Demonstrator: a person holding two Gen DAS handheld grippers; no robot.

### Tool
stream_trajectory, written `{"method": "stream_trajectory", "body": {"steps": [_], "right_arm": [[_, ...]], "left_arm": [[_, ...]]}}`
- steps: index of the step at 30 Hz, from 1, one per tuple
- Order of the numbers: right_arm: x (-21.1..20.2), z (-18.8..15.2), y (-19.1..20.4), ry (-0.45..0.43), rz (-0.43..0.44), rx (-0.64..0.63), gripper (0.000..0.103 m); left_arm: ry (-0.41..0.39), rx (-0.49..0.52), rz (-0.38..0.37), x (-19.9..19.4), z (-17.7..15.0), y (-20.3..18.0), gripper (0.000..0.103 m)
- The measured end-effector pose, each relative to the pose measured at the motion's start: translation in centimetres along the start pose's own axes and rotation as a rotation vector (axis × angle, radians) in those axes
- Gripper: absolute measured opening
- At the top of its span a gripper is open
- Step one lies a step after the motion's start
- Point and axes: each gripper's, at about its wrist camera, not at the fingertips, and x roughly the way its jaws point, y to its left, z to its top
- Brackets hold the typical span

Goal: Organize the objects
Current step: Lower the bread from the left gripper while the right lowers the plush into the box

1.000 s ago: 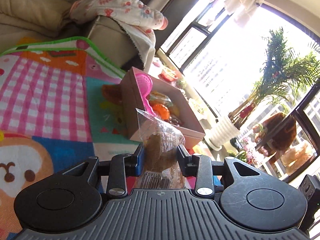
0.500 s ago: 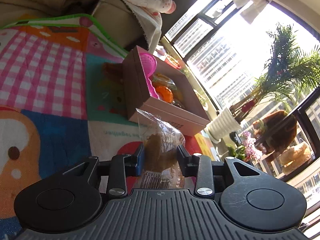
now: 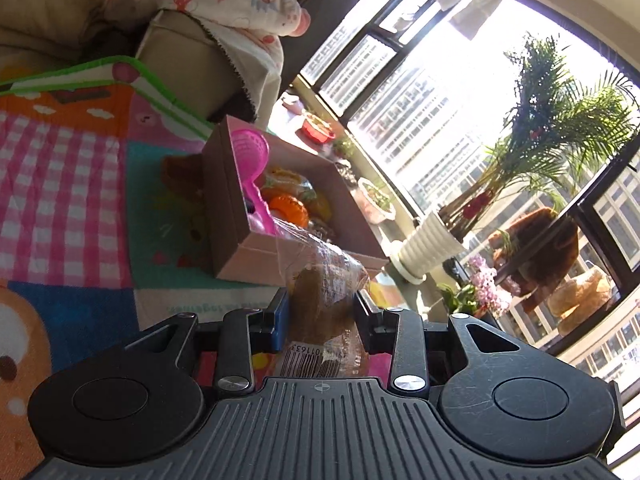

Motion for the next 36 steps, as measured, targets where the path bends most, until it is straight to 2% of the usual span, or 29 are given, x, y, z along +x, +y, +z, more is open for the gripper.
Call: {"method": "stream_trajectory", "body": {"steps": [3,8,12,15,19,22,27,29,32,34,36], "right_arm": [[-0.2,0.6,0.0,-0.026,0.016,0.022,0.075],[0.2,0.8,-0.1,-0.022,0.023,0.048,0.075],[0.9,0.5,-0.4,0.008,0.009,0.058,0.075],[1.2,0.2,-0.8,0.024,-0.008,0.062,0.075],[1.8,0.4,-1.1,0.041,-0.006,0.074,0.075],[2.0,1.8,-1.3,0.020,0.012,0.074,0.075],[3.1,7.7,-1.9,-0.104,0.025,0.076,0.075],[4.5,9.9,-2.4,-0.132,0.033,0.102,0.075],[8.2,13.2,-3.0,-0.149,0.025,0.159,0.076],[11.4,14.2,-3.4,-0.117,0.019,0.188,0.080],[14.1,14.2,-4.1,-0.037,0.031,0.217,0.082]], "left_arm": [[-0.087,0.018,-0.024,1.4,3.5,-1.4,0.038],[-0.151,-0.095,-0.103,6.0,7.4,-1.0,0.039],[-0.101,-0.048,0.011,10.6,7.3,-0.2,0.040],[-0.086,-0.027,0.027,11.6,6.4,0.8,0.040],[-0.132,-0.073,0.018,9.9,5.6,2.5,0.040],[-0.168,-0.045,0.040,7.2,4.5,3.1,0.040],[-0.179,0.051,0.095,2.7,1.2,3.4,0.040],[-0.177,0.061,0.111,1.4,0.0,3.6,0.040],[-0.134,0.062,0.120,0.6,-1.5,4.0,0.040],[-0.096,0.044,0.117,0.5,-2.5,4.7,0.040],[-0.076,0.038,0.132,0.5,-2.8,5.3,0.040]]}}
